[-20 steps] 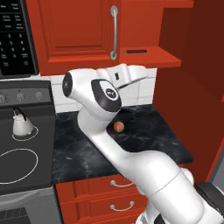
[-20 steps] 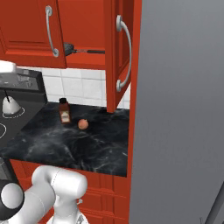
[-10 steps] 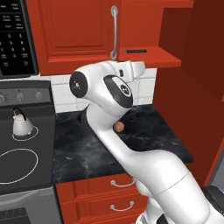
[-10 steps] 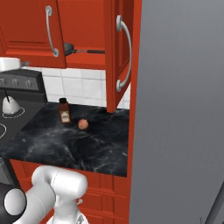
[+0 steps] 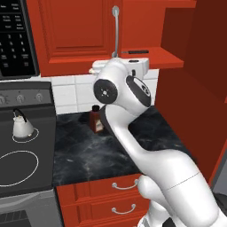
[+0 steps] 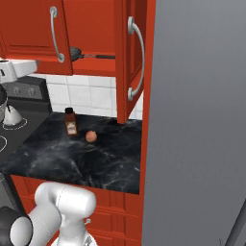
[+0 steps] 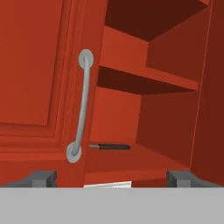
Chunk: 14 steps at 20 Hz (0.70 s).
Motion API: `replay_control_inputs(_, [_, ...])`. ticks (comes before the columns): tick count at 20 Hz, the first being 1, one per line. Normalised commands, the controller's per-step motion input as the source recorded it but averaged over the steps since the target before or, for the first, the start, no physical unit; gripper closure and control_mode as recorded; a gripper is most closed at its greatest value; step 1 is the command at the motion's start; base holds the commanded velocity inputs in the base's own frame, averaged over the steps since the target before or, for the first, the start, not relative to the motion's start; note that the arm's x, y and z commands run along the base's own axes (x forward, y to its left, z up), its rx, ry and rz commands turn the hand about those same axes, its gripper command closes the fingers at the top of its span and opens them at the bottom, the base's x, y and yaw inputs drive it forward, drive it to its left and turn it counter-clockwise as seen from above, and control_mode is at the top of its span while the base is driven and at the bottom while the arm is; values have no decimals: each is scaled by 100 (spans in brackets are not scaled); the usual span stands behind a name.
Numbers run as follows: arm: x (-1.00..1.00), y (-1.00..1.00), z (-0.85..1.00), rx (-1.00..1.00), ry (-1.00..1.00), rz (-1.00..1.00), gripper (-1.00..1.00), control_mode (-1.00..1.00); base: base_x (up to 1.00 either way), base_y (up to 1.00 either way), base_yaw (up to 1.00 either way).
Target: Pick the pan from the cabinet and place it on the stove. Then turn on the stove burner for the pan.
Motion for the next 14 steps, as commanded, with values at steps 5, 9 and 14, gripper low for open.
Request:
replay_control_inputs(5, [25, 0, 0, 0, -8, 2, -100, -100, 0, 0, 0])
replay_control_inputs(9, [26, 0, 0, 0, -8, 0, -100, -100, 0, 0, 0])
replay_control_inputs(14, [37, 0, 0, 0, -11, 4, -100, -100, 0, 0, 0])
